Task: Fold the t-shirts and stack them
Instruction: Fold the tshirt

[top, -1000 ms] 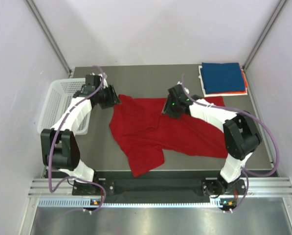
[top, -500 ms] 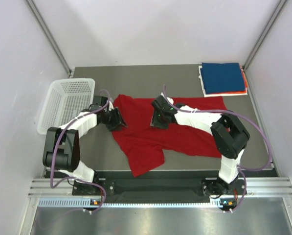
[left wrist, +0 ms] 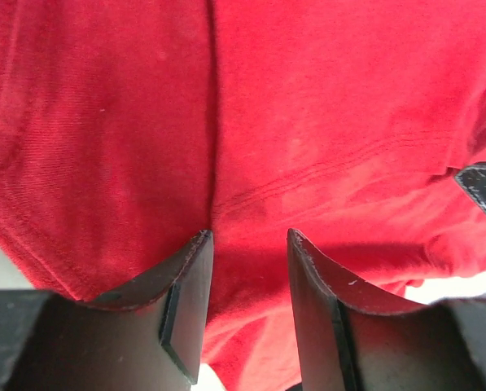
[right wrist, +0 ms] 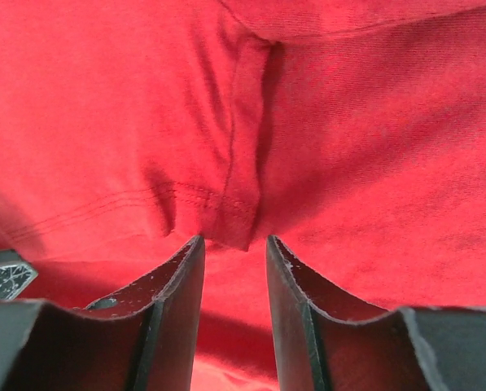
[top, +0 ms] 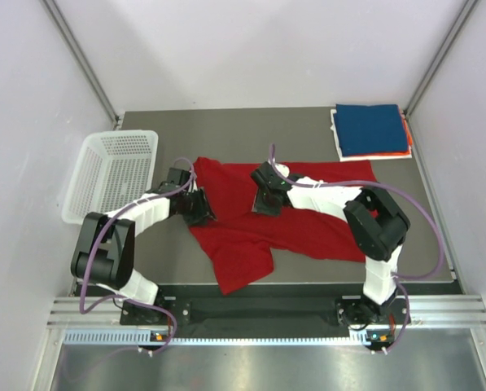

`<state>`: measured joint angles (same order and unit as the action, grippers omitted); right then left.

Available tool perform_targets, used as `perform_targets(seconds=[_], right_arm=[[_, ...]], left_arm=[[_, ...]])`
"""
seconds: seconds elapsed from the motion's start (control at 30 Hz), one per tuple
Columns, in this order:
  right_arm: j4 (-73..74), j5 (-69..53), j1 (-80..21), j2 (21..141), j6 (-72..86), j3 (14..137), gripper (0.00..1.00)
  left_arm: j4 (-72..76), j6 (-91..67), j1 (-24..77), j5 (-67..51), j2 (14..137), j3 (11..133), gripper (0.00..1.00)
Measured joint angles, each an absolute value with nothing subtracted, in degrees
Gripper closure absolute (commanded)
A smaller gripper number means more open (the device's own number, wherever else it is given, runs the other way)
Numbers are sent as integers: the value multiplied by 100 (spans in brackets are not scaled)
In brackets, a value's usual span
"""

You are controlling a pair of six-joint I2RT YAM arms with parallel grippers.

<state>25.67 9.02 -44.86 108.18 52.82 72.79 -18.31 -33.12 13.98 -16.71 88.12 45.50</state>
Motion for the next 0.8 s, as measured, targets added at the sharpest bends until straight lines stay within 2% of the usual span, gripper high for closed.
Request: perform_targets(seconds=[0.2, 0.27, 0.3, 0.33, 0.4, 0.43, 0.47, 0.57, 0.8], right_arm=[[2543, 969, -4482, 10853, 5323, 7275, 71], [2530, 969, -4466, 10862, 5323, 7275, 76], [2523, 972, -4460, 10873, 5339, 7275, 79], [2510, 974, -4456, 10888, 5358, 7273, 88], [2482, 978, -4445, 10903, 5360, 7242, 99], [2493, 985, -4442, 10906, 5371, 7231, 100], [2484, 985, -4438, 10906, 5376, 7214, 100], [2482, 987, -4438, 10903, 5378, 7199, 100], [2451, 976, -4438, 10901, 5371, 7199, 100]], left_arm=[[-1754, -3409, 1420, -1426, 8785, 4449, 58], [-1754, -3437, 1431, -1361, 8746, 4434, 62], [-1752, -3444, 1433, -1341, 8737, 4434, 63], [-1745, -3446, 1435, -1323, 8726, 4434, 65], [-1712, -3470, 1437, -1313, 8724, 4431, 71], [-1688, -3472, 1439, -1315, 8724, 4431, 76], [-1669, -3494, 1441, -1326, 8724, 4431, 89], [-1638, -3496, 1455, -1409, 8724, 4431, 100], [-1627, -3544, 1505, -1514, 8724, 4434, 100]])
